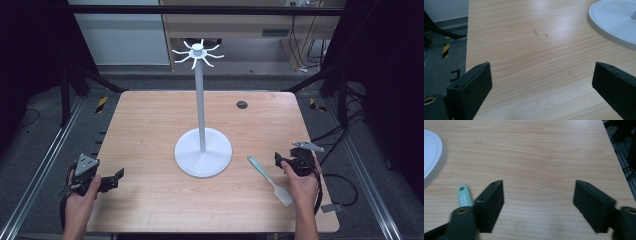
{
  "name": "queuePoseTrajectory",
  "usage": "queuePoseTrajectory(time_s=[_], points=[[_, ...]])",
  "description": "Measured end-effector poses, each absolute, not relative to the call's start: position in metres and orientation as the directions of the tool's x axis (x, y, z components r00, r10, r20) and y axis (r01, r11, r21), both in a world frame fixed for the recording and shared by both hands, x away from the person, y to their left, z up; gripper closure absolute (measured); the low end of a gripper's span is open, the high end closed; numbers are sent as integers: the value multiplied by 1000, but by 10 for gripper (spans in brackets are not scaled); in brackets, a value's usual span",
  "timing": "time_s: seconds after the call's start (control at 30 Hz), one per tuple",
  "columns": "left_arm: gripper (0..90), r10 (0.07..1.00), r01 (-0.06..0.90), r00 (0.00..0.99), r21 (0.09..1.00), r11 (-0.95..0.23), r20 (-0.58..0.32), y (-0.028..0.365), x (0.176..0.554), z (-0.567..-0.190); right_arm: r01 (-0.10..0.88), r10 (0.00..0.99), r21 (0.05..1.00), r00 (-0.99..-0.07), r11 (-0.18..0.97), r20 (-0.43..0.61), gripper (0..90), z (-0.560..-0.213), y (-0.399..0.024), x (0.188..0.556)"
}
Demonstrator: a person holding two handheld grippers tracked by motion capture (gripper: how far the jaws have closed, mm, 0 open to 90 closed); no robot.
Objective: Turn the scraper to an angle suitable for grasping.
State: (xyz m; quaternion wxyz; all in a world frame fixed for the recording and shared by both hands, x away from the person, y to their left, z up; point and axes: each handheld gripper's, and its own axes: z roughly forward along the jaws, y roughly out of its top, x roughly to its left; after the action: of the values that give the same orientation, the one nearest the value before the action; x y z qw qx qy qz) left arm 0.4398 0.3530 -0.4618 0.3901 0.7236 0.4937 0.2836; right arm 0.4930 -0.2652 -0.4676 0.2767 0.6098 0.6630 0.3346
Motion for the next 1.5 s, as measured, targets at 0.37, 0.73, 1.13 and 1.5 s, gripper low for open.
queuePoseTrajectory(time_s=[0.37,0.73,1.13,1.5], points=[[28,933,485,359,846,-222,39,351,439,-461,605,967,772,-250,195,-48,676,-463,-235,497],[33,921,488,383,833,-261,64,341,438,-463,613,934,736,-351,287,-72,900,-465,-204,503],[33,913,490,402,826,-278,69,337,438,-464,658,923,691,-384,299,-34,900,-474,-200,514],[33,908,485,409,822,-297,87,335,437,-463,690,914,645,-405,327,-29,900,-483,-197,518]])
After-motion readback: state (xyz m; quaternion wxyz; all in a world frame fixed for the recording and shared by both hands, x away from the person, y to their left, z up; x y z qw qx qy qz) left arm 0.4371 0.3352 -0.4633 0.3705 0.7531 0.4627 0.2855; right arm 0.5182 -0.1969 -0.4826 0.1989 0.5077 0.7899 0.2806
